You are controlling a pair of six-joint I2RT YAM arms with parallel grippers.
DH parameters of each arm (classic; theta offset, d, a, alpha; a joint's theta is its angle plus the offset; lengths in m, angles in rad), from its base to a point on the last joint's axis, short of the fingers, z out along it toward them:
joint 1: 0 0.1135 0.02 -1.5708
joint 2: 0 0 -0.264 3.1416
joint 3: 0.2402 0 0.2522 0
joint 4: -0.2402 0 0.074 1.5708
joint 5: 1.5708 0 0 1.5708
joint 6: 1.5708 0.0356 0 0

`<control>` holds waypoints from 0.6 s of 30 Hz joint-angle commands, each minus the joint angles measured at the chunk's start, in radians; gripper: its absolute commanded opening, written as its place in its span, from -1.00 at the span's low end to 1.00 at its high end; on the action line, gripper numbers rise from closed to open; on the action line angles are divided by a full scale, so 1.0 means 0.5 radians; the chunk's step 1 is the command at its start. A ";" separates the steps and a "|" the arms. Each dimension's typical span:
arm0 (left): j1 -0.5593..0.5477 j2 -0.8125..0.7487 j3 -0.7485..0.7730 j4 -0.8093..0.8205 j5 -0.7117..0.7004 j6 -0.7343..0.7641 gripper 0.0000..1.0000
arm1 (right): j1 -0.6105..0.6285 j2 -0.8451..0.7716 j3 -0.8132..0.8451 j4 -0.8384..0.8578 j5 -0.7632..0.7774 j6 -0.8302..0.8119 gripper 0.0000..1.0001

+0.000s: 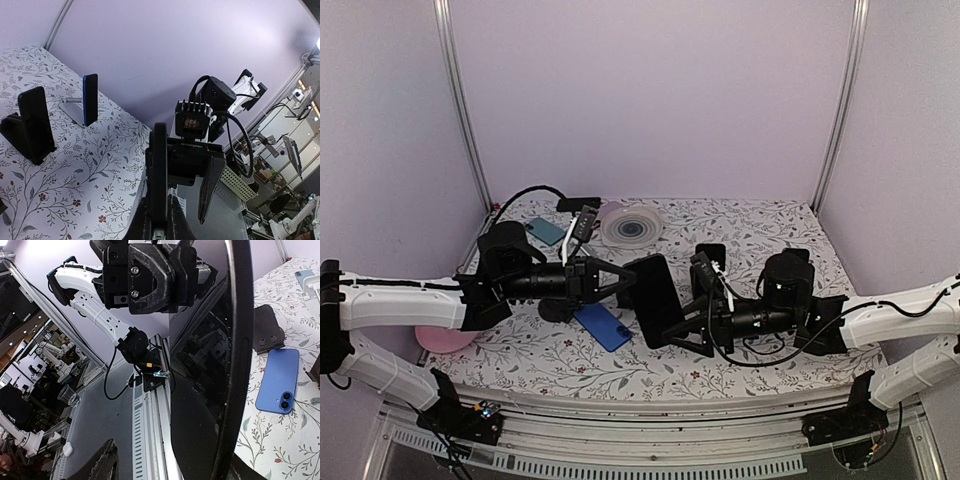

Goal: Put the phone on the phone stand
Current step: Pass from the left arm to the right

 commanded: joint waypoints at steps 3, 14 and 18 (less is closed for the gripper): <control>0.046 -0.005 0.032 0.193 -0.043 -0.015 -1.00 | 0.011 0.023 0.035 0.072 -0.115 0.011 0.17; 0.053 -0.006 0.037 0.204 -0.023 -0.018 -1.00 | 0.011 0.030 0.050 0.072 -0.138 0.017 0.03; 0.057 -0.011 0.040 0.205 -0.006 -0.013 -1.00 | 0.010 0.039 0.061 0.072 -0.147 0.020 -0.03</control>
